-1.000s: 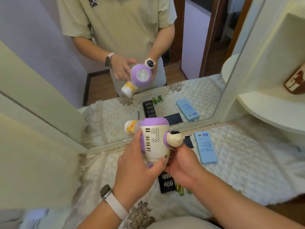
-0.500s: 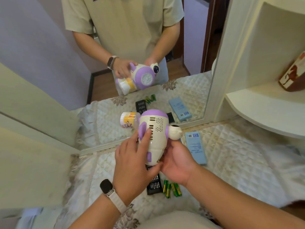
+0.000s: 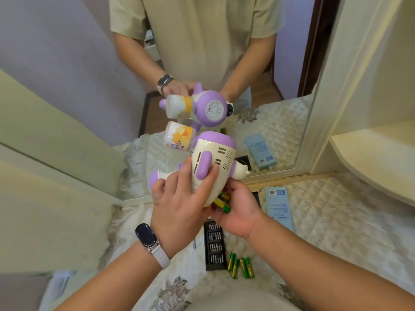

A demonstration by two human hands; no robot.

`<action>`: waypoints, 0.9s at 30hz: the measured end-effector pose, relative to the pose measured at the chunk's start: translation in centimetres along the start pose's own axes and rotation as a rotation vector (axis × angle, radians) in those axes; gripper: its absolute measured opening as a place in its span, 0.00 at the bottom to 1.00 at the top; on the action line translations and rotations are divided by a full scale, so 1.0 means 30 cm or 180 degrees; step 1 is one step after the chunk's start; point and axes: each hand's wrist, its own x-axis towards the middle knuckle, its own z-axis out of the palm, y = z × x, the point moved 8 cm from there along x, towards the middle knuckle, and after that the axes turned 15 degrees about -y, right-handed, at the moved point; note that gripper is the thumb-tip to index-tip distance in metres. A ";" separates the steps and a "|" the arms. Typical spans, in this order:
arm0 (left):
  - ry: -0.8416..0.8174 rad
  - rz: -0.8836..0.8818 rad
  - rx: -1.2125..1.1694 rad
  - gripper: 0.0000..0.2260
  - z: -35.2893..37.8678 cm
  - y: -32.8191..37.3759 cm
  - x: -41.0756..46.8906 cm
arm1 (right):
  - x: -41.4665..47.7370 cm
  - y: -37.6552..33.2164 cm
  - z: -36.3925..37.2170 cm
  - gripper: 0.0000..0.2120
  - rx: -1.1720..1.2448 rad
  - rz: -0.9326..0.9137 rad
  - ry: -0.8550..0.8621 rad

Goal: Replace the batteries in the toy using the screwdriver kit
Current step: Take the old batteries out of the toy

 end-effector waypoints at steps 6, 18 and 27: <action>-0.0220 -0.0164 -0.0129 0.36 0.064 -0.059 -0.016 | -0.019 0.021 -0.019 0.15 0.0124 0.0137 0.0033; -0.0049 -0.0711 -0.0994 0.41 0.095 -0.133 -0.094 | -0.055 0.048 -0.016 0.17 0.0101 0.0372 0.0152; -0.0415 -0.1059 -0.1415 0.43 0.170 -0.155 -0.173 | -0.081 0.081 -0.027 0.17 -0.0332 0.0425 0.0393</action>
